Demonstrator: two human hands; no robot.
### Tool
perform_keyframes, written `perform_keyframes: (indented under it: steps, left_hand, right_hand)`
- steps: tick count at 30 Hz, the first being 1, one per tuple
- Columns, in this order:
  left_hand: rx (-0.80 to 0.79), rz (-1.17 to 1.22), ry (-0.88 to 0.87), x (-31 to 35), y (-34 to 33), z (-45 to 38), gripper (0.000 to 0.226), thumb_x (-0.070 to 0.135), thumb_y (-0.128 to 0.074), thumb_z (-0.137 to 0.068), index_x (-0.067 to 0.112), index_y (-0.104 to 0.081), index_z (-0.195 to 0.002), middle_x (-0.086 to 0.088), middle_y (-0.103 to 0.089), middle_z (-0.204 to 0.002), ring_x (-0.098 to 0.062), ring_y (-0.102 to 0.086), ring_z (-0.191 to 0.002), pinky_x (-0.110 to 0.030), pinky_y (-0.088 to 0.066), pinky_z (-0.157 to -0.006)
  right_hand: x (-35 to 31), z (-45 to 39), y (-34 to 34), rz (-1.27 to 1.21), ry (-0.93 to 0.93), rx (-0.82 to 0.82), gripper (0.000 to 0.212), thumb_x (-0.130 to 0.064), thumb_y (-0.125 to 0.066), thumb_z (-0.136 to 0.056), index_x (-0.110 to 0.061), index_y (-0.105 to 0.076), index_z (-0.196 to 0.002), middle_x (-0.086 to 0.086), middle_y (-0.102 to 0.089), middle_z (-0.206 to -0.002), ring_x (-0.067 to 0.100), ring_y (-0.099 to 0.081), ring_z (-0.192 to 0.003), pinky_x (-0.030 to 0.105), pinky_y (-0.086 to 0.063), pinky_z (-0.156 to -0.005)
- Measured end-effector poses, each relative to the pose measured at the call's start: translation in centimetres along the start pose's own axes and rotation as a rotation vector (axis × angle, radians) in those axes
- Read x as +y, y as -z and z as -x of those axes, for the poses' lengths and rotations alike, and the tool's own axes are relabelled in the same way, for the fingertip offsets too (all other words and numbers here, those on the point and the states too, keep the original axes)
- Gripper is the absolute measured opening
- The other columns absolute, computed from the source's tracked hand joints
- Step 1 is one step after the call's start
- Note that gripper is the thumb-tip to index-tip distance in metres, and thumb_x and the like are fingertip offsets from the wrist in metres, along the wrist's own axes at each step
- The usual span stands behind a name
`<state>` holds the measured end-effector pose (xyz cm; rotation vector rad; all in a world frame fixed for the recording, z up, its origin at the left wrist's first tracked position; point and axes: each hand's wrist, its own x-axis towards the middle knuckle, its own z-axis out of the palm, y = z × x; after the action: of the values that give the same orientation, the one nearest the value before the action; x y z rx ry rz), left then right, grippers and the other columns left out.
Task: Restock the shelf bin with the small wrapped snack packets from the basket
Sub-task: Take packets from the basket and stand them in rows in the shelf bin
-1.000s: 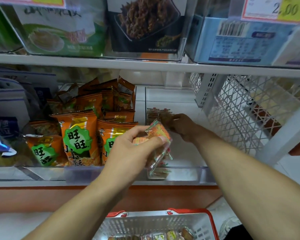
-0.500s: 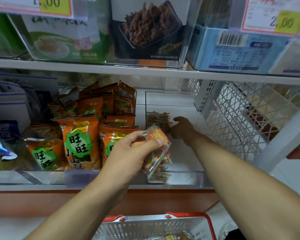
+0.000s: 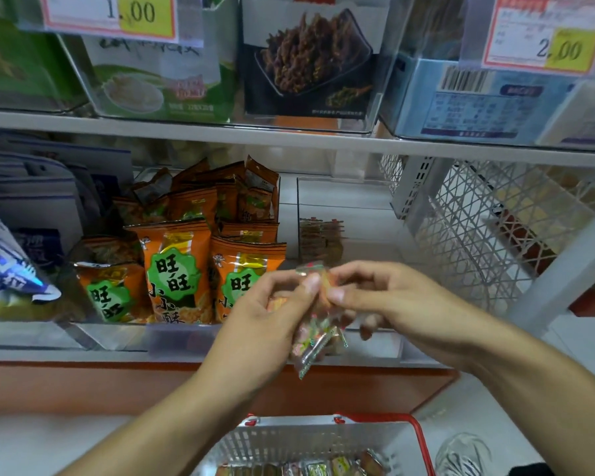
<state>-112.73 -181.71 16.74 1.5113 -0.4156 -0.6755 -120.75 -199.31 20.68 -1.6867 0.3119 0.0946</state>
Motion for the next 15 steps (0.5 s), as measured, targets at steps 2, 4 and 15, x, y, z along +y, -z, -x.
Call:
perform_keyframes:
  steps: [2, 4, 15]
  left_hand:
    - [0.016, -0.036, 0.089, 0.4, -0.3, 0.5, 0.049, 0.072, -0.058, -0.087, 0.028, -0.074, -0.102, -0.017, -0.076, -0.098, -0.038, -0.073, -0.093, -0.053, -0.059, -0.088]
    - [-0.021, 0.035, 0.109, 0.2, 0.1, 1.0, 0.059, 0.049, -0.04, -0.106, 0.011, -0.078, -0.082, -0.015, -0.076, -0.074, -0.028, -0.074, -0.077, -0.029, -0.06, -0.078]
    - [-0.134, 0.029, 0.127, 0.3, 1.0, 0.9, 0.074, 0.024, -0.076, -0.084, 0.032, -0.04, -0.148, -0.029, -0.063, -0.121, -0.035, -0.069, -0.109, -0.056, -0.049, -0.104]
  right_hand:
    - [0.2, 0.5, -0.1, -0.008, -0.03, 0.008, 0.04, -0.03, -0.079, -0.073, -0.015, -0.071, -0.109, 0.002, -0.074, -0.093, 0.013, -0.064, -0.083, 0.021, -0.045, -0.059]
    - [0.6, 0.5, -0.5, -0.026, -0.047, 0.043, 0.042, -0.028, -0.082, -0.067, -0.014, -0.07, -0.104, 0.004, -0.071, -0.091, 0.016, -0.062, -0.082, 0.024, -0.043, -0.059]
    - [0.4, 0.6, -0.1, -0.226, -0.034, -0.042, 0.032, -0.016, -0.077, -0.078, -0.016, -0.076, -0.11, 0.005, -0.072, -0.092, 0.008, -0.059, -0.07, 0.02, -0.041, -0.054]
